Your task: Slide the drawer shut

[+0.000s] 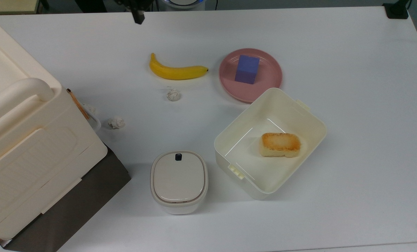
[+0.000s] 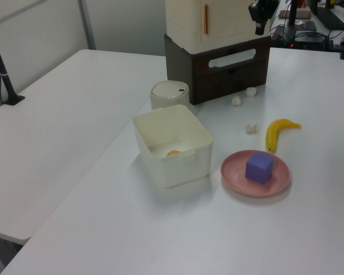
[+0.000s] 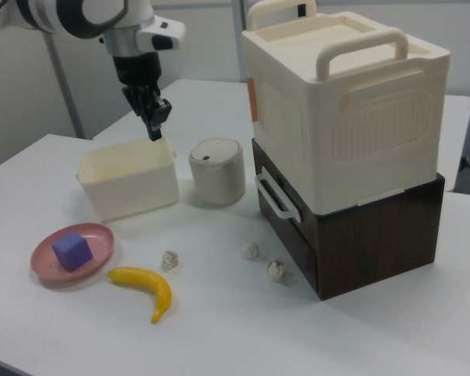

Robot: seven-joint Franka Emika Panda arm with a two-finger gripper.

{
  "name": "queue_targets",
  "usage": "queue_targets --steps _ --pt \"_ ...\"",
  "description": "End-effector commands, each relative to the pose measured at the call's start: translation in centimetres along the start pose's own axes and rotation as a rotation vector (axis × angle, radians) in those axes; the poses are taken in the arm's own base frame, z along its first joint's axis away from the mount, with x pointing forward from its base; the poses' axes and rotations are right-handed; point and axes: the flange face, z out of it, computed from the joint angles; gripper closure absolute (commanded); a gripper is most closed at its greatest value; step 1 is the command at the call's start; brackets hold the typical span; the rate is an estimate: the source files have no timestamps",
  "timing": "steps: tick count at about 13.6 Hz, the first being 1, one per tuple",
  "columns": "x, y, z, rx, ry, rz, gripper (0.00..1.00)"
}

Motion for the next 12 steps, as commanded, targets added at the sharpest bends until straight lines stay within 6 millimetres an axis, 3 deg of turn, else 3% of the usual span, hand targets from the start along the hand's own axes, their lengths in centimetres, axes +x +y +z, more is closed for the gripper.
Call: queue_targets --steps 1,2,3,12 --pt "-1.02 -0.93 -0.67 0.022 -0.016 -0.05 0.84" --pt "-1.02 -0.9 -0.74 0.024 -0.017 -0.034 0.32" --pt "-0.93 -0.61 -0.77 0.019 -0.014 -0.025 0.0" --pt "-1.33 -0.48 -1.26 -0.013 -0.008 -0.075 0.0"
